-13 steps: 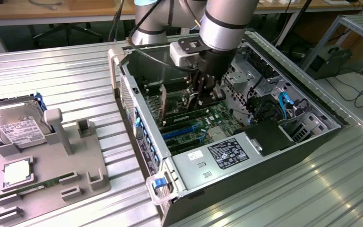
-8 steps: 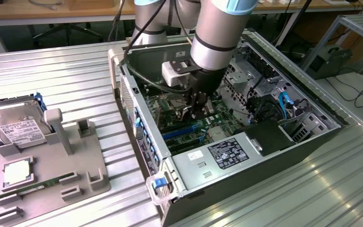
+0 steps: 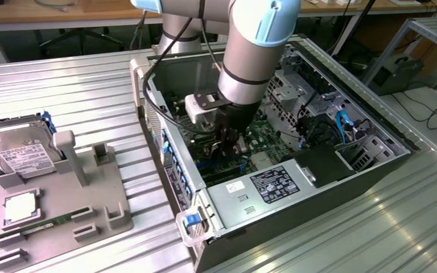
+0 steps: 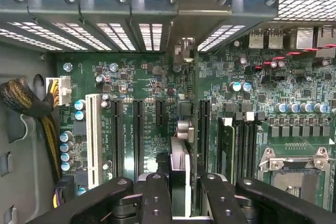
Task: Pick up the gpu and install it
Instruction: 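Insert the gpu into the slot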
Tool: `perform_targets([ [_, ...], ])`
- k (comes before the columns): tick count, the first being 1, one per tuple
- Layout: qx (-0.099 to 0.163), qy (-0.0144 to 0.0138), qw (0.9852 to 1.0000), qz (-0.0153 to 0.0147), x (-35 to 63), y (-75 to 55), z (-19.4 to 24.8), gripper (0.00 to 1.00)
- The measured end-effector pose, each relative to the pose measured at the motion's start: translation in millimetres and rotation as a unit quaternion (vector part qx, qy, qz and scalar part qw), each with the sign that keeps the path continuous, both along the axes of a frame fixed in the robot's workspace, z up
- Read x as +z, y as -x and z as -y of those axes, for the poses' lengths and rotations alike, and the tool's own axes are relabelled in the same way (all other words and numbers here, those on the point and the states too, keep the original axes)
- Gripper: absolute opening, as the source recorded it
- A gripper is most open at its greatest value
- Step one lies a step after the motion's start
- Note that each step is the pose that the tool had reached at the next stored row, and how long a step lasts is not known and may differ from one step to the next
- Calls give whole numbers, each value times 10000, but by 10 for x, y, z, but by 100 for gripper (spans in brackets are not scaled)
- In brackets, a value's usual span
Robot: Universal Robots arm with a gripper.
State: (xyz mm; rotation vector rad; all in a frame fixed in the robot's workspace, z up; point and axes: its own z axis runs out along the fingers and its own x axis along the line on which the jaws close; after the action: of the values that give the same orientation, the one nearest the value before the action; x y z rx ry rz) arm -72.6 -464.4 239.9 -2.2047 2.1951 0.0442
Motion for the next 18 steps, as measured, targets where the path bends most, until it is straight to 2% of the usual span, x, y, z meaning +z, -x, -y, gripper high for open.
perform_targets([
  [13,0,8,10000,-21,-127,1,2,27],
  [15,0,3,10000,-19,-167,1,1,27],
  [18,1,0,10000,-17,-177,0,0,27],
])
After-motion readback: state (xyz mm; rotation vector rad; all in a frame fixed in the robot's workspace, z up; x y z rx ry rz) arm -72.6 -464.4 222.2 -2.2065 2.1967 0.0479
